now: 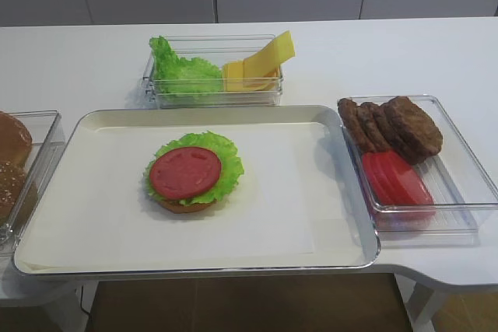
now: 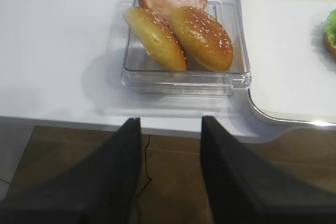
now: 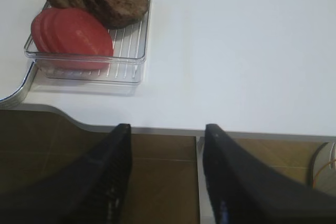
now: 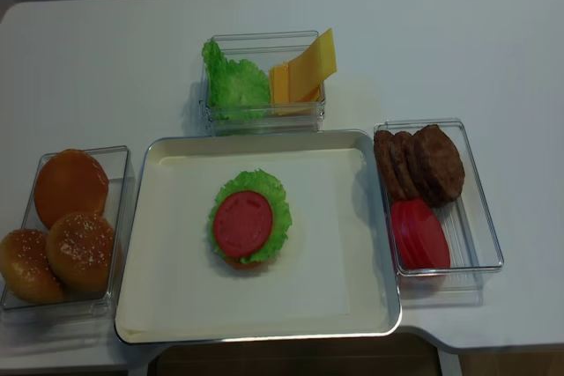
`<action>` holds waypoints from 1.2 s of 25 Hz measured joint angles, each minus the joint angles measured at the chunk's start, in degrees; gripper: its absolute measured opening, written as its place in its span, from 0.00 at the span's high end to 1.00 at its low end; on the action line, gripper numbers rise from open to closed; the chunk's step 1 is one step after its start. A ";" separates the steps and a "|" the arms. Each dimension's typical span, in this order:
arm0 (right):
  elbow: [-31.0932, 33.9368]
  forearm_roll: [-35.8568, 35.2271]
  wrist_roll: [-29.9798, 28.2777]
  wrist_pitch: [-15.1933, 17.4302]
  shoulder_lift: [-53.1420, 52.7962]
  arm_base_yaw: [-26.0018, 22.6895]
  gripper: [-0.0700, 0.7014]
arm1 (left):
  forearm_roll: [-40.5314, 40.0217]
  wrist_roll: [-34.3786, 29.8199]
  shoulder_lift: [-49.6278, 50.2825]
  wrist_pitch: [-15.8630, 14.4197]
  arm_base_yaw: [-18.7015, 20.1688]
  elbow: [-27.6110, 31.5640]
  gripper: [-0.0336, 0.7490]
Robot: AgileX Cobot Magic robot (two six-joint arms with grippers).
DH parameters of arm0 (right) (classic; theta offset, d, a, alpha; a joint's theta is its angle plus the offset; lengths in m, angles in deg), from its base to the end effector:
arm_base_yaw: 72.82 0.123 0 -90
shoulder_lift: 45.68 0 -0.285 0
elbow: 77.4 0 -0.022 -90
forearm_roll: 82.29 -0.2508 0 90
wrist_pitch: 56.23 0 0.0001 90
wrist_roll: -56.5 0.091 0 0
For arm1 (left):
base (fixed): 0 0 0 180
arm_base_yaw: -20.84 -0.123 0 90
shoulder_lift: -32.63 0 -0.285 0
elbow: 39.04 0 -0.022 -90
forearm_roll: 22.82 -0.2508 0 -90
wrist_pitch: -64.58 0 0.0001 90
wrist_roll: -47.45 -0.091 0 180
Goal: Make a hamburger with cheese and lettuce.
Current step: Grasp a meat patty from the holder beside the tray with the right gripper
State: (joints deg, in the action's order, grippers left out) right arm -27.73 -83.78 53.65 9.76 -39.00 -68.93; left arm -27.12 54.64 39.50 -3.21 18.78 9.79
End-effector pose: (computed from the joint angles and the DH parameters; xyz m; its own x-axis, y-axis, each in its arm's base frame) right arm -0.0098 0.0015 0.2647 -0.5298 -0.0752 -0.8448 -0.1087 0.9939 -0.0204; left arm -0.0127 0.0059 0.2665 -0.5389 -0.1161 -0.8343 -0.1467 0.9883 -0.0428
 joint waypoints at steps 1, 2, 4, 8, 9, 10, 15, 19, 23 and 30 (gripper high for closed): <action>0.00 0.00 0.00 0.00 0.00 0.00 0.47 | 0.00 0.00 0.00 0.00 0.00 0.00 0.59; 0.00 0.00 0.00 0.00 0.00 0.00 0.47 | 0.00 0.00 0.00 0.00 0.00 0.00 0.59; 0.00 0.00 0.00 0.00 0.00 0.00 0.47 | 0.00 0.00 0.00 0.00 0.00 0.00 0.59; 0.00 0.00 0.00 0.00 0.00 0.00 0.47 | 0.00 0.00 0.00 0.00 0.00 0.00 0.59; 0.00 0.00 0.00 0.00 0.00 0.00 0.47 | 0.00 0.00 0.00 0.00 0.00 0.00 0.59; 0.00 0.00 0.00 0.00 0.00 0.00 0.47 | 0.00 0.00 0.00 0.00 0.00 0.00 0.59; 0.00 0.00 0.00 0.00 0.00 0.00 0.47 | 0.00 0.00 0.00 0.00 0.00 0.00 0.59; 0.00 0.00 0.00 0.00 0.00 0.00 0.47 | 0.00 0.00 0.00 0.00 0.00 0.00 0.59; 0.00 0.00 0.00 0.00 0.00 0.00 0.47 | 0.00 0.00 0.00 0.00 0.00 0.00 0.59; 0.00 0.00 -0.08 0.00 0.00 0.00 0.47 | 0.00 0.00 0.00 0.00 0.00 0.00 0.59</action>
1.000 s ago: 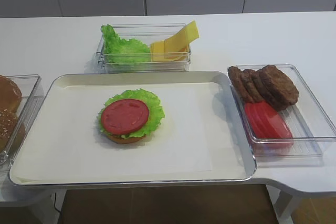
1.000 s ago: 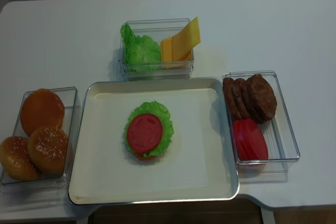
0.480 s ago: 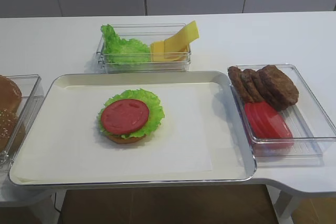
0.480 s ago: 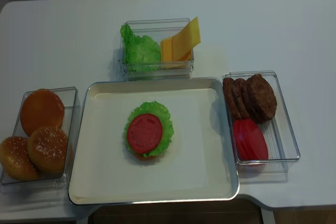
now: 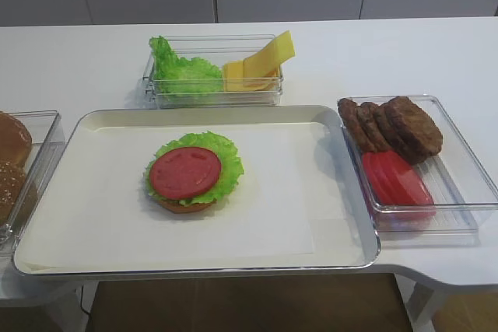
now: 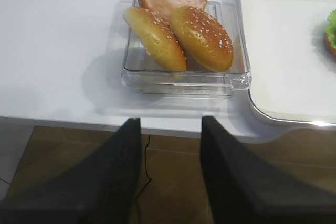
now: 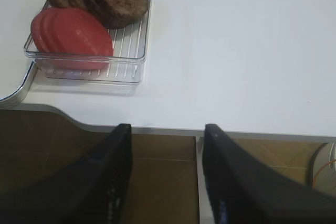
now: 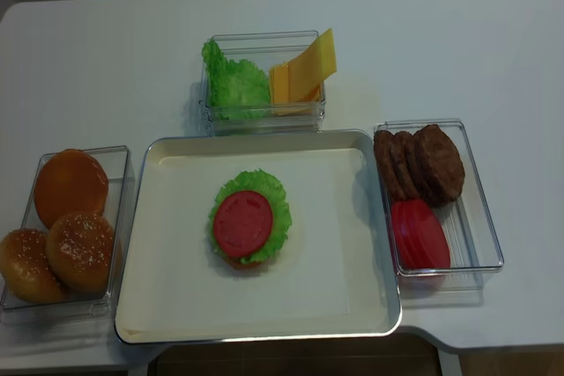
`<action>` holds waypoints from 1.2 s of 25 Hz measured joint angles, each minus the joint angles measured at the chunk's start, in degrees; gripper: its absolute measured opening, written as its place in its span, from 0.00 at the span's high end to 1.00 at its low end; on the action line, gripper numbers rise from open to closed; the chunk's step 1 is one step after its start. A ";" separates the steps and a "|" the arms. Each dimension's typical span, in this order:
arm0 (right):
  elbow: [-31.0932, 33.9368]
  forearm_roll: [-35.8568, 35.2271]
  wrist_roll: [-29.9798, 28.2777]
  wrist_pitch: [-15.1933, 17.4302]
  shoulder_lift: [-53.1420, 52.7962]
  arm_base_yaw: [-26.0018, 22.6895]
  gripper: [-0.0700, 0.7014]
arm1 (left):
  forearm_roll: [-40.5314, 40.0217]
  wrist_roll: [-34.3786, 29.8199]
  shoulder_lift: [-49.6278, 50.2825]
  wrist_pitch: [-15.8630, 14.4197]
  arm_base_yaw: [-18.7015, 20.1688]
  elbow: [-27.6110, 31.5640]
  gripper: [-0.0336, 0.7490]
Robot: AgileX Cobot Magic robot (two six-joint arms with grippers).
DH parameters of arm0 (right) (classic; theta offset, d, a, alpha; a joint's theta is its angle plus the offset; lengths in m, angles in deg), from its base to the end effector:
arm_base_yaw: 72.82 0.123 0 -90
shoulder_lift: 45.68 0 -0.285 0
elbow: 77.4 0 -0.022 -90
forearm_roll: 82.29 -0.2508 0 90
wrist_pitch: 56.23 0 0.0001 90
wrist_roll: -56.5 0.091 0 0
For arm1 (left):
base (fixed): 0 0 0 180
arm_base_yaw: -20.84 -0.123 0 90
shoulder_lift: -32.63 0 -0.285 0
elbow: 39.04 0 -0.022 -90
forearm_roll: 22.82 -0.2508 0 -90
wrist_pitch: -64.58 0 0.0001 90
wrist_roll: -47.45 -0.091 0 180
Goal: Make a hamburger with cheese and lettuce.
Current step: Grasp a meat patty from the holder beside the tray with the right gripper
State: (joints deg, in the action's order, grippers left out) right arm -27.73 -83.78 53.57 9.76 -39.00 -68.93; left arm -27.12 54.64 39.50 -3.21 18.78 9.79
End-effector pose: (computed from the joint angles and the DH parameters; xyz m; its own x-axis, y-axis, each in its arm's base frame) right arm -0.0098 0.0015 0.2647 -0.5296 -0.0766 -0.8448 -0.1094 0.9938 -0.0216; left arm -0.0127 0.0059 0.2665 -0.5389 -0.1161 -0.8343 -0.1467 0.9883 -0.0428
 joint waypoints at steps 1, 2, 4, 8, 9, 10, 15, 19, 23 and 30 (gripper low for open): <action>0.00 0.00 0.00 0.00 0.00 0.00 0.47 | 0.00 0.00 0.00 0.00 0.00 0.00 0.59; 0.00 0.00 0.00 0.00 0.00 0.00 0.47 | 0.00 0.00 0.00 0.00 0.00 0.00 0.59; 0.00 0.00 0.00 0.00 0.00 0.00 0.47 | 0.00 0.00 0.00 0.00 0.00 0.00 0.59; -0.36 -4.12 0.88 -1.65 0.00 0.00 0.47 | 0.00 0.00 0.00 0.00 0.00 0.00 0.59; -0.76 -6.20 1.13 -2.85 0.00 0.00 0.47 | 0.00 0.00 0.00 0.00 0.00 0.00 0.59; -1.10 -7.70 1.37 -3.85 0.00 0.00 0.47 | 0.00 0.00 0.00 0.00 0.00 0.00 0.59; -5.78 -10.45 2.93 -5.00 4.55 0.00 0.47 | 0.00 0.00 0.00 0.00 0.00 0.00 0.59; -12.62 -11.05 2.93 -5.36 14.07 0.00 0.47 | 0.00 0.00 0.00 0.00 0.00 0.00 0.59; -19.94 -12.08 2.93 -5.48 24.91 0.00 0.47 | 0.00 0.00 0.00 0.00 0.00 0.00 0.59; -33.11 -14.82 3.25 -6.98 43.48 0.00 0.47 | 0.00 0.00 0.00 0.00 0.00 0.00 0.59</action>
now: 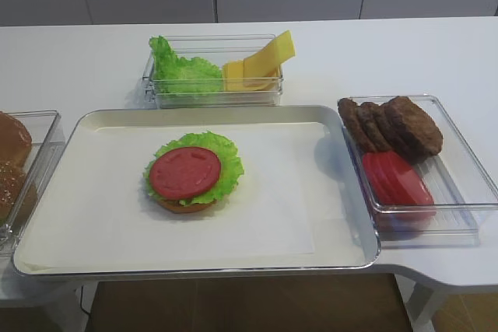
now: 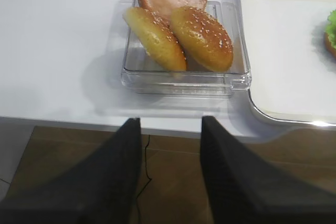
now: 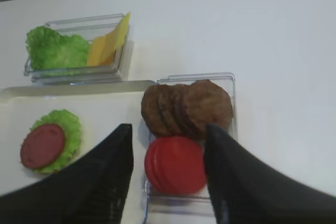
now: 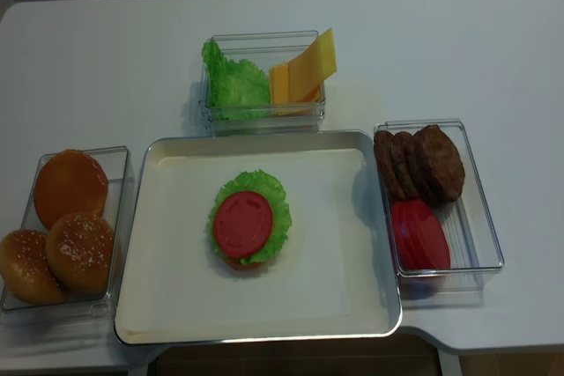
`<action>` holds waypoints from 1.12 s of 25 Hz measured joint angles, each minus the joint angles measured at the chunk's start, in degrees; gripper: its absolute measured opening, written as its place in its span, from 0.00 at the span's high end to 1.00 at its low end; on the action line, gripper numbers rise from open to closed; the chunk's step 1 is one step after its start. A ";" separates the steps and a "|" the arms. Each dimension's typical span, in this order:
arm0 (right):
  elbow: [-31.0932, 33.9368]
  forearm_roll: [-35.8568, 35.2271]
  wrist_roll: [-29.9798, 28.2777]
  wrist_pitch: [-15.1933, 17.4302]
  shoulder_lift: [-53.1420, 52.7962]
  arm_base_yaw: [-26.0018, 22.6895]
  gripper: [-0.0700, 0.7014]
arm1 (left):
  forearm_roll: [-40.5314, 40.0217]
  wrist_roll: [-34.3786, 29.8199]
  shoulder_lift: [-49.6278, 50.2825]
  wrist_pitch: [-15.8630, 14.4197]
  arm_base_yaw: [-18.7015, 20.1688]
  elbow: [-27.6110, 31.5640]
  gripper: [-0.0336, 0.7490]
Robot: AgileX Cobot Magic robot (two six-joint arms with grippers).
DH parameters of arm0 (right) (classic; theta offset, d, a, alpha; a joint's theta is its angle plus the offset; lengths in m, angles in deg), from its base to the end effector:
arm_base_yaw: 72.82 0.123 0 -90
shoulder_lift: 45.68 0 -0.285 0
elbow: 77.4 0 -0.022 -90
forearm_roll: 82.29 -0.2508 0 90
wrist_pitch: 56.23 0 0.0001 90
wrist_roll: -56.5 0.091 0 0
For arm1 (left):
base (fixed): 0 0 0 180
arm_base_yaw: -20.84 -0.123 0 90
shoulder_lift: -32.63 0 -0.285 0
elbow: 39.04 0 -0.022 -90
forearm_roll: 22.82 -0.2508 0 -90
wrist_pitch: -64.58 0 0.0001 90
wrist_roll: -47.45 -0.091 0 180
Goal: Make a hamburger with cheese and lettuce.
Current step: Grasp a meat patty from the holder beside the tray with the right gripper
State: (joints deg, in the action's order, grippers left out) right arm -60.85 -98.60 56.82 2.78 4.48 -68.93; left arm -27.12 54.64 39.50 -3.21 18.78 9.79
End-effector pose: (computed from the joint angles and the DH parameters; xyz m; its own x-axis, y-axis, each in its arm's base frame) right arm 0.1099 0.0294 0.4109 -0.6014 0.1094 -0.7914 -0.1725 0.9494 0.2624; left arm -0.0127 0.0059 0.2665 -0.5389 -0.1161 -0.8343 -0.1467 0.9883 -0.0428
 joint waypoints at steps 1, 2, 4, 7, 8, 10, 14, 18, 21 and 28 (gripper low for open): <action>-2.58 -0.64 0.35 -0.28 2.53 0.00 0.47 | 0.00 0.00 0.00 0.00 0.00 0.00 0.59; -4.46 -1.54 0.39 -0.28 5.04 0.00 0.47 | 0.00 0.00 0.00 0.00 0.00 0.00 0.59; -8.43 -3.26 0.74 -0.48 9.15 0.00 0.47 | 0.00 0.00 0.00 0.00 0.00 0.00 0.59; -13.64 -5.27 0.88 -0.62 16.27 0.51 0.47 | 0.00 0.00 0.00 0.00 0.00 0.00 0.59; -15.02 -5.35 0.97 -0.62 18.51 1.42 0.47 | 0.00 0.00 0.00 0.00 0.00 0.00 0.59; -17.20 -3.93 1.78 -0.51 22.49 4.28 0.47 | 0.00 0.00 0.00 0.00 0.00 0.00 0.59; -21.02 5.42 8.78 -0.05 30.08 10.71 0.47 | 0.00 0.00 0.00 0.00 0.00 0.00 0.59; -23.96 11.36 12.34 1.12 36.95 16.05 0.47 | 0.00 0.00 0.00 0.00 0.00 0.00 0.59; -25.55 15.06 14.00 3.10 42.25 20.20 0.47 | 0.00 0.00 0.00 0.00 0.00 0.00 0.59; -28.80 22.68 16.46 6.77 53.85 28.04 0.47 | 0.00 0.00 0.00 0.00 0.00 0.00 0.59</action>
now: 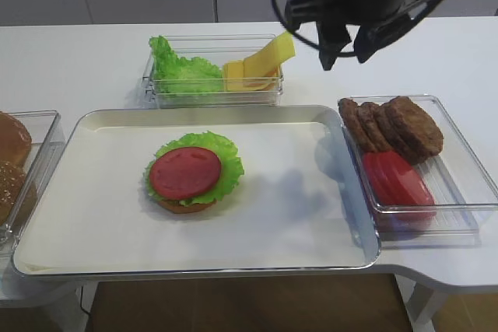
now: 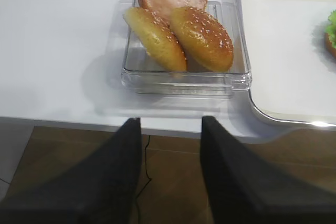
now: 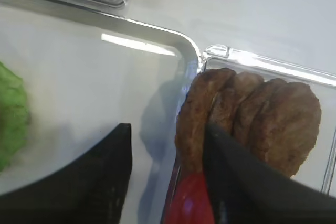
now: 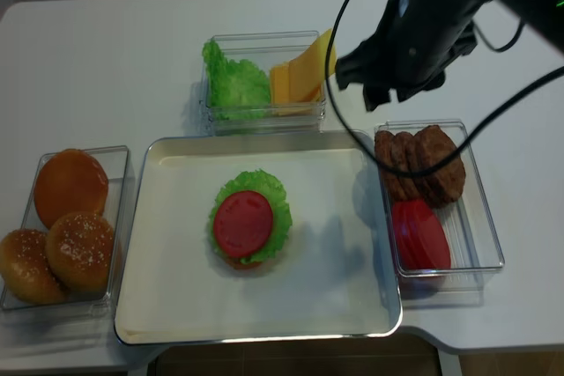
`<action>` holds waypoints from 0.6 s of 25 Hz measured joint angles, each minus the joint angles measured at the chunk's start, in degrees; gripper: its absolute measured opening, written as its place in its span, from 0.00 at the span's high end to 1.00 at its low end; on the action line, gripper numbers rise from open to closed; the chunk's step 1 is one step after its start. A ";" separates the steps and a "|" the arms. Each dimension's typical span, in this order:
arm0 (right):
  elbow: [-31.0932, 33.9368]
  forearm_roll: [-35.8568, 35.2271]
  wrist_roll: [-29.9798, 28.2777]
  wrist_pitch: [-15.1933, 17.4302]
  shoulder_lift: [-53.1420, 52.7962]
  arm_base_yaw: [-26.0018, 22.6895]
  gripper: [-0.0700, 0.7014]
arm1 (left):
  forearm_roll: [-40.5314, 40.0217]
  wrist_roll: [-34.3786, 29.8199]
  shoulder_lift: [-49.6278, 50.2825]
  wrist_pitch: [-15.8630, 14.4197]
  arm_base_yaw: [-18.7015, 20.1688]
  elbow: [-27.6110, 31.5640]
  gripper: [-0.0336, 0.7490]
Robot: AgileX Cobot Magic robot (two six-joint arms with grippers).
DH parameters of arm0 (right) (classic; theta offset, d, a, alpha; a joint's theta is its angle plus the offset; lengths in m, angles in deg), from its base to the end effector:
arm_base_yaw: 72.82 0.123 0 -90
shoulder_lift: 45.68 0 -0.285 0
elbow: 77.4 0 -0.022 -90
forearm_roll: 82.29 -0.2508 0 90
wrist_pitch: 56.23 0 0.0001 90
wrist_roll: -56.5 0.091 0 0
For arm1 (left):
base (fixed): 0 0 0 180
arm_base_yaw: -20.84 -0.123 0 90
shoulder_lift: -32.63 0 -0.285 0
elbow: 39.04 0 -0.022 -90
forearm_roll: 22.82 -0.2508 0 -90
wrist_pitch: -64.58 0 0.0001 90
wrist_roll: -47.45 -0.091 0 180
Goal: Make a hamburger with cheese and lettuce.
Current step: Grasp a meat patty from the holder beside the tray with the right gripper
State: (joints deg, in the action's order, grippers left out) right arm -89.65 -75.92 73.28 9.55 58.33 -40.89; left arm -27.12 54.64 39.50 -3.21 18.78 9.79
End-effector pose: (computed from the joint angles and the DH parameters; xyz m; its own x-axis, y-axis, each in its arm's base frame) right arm 0.3062 0.1800 0.3302 -0.8804 -0.2619 -0.3954 -0.2865 0.9581 0.0034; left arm -0.0127 0.0059 0.2665 -0.5389 -0.1161 -0.8343 -0.1467 0.9883 -0.0428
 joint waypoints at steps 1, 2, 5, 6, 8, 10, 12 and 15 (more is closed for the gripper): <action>-0.15 1.04 0.69 0.28 1.36 0.61 0.47 | 0.00 0.00 0.00 0.00 0.00 0.00 0.59; -0.30 2.70 1.60 0.52 2.59 1.18 0.47 | 0.00 0.00 0.00 0.00 0.00 0.00 0.59; -0.30 7.03 3.90 1.47 5.48 2.40 0.47 | 0.00 0.00 0.00 0.00 0.00 0.00 0.59; -0.30 8.00 4.13 1.89 6.32 2.60 0.47 | 0.00 0.00 0.00 0.00 0.00 0.00 0.59; -0.30 8.79 4.37 2.26 7.31 2.70 0.47 | 0.00 0.00 0.00 0.00 0.00 0.00 0.59; -0.30 9.28 4.76 2.84 8.40 2.70 0.47 | 0.00 0.00 0.00 0.00 0.00 0.00 0.59; -0.40 9.37 4.85 3.24 9.04 2.70 0.47 | 0.00 0.00 0.00 0.00 0.00 0.00 0.59; -0.40 9.37 5.11 3.66 10.30 2.70 0.48 | 0.00 0.00 0.00 0.00 0.00 0.00 0.59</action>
State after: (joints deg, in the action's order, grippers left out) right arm -90.05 -66.56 78.39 13.21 68.63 -38.19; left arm -27.12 54.64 39.50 -3.21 18.78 9.79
